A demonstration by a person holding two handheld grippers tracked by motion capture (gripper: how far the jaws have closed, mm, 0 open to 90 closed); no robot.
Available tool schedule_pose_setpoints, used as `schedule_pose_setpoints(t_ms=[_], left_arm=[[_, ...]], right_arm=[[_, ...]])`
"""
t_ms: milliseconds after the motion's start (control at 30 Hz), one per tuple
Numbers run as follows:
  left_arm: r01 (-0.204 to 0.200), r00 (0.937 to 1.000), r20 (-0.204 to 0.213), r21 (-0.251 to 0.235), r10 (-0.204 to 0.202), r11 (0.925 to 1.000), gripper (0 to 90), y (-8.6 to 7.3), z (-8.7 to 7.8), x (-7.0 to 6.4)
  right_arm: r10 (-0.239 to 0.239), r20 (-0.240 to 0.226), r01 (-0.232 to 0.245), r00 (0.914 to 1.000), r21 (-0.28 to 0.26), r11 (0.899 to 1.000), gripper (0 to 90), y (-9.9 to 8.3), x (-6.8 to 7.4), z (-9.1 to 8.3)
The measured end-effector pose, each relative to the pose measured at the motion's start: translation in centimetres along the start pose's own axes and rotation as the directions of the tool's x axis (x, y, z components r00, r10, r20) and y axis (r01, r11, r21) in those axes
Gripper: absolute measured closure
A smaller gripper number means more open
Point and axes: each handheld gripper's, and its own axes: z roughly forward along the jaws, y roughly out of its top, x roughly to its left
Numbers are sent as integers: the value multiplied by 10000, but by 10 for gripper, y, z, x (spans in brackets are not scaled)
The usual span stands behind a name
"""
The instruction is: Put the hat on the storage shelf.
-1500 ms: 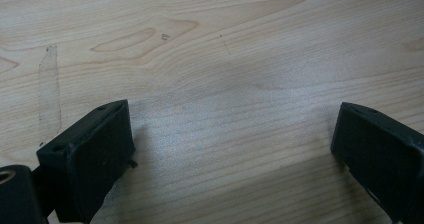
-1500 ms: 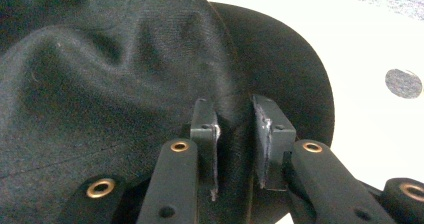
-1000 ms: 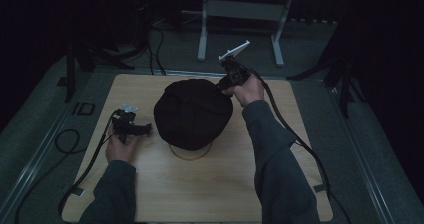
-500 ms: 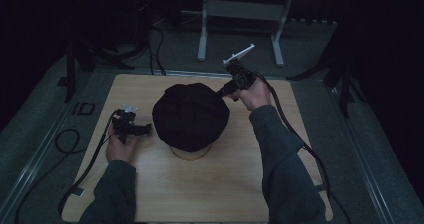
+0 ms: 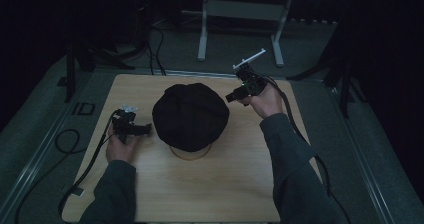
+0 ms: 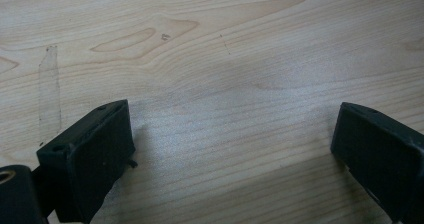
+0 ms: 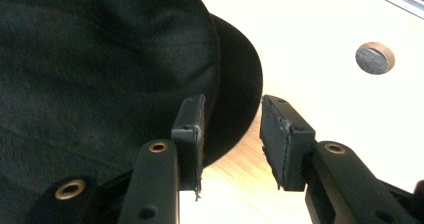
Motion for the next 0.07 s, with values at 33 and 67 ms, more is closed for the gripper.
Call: schedule_pose_setpoints(t_ms=[33,67], left_arm=[[0,10000,0,0,0,10000,30,0,0,0],[1,10000,2,2,-1,10000,30,0,0,0]], right_arm=[[0,0,0,10000,0,10000,620,0,0,0],[-12,18,12,10000,-18,10000,619,-2,-1,-1]])
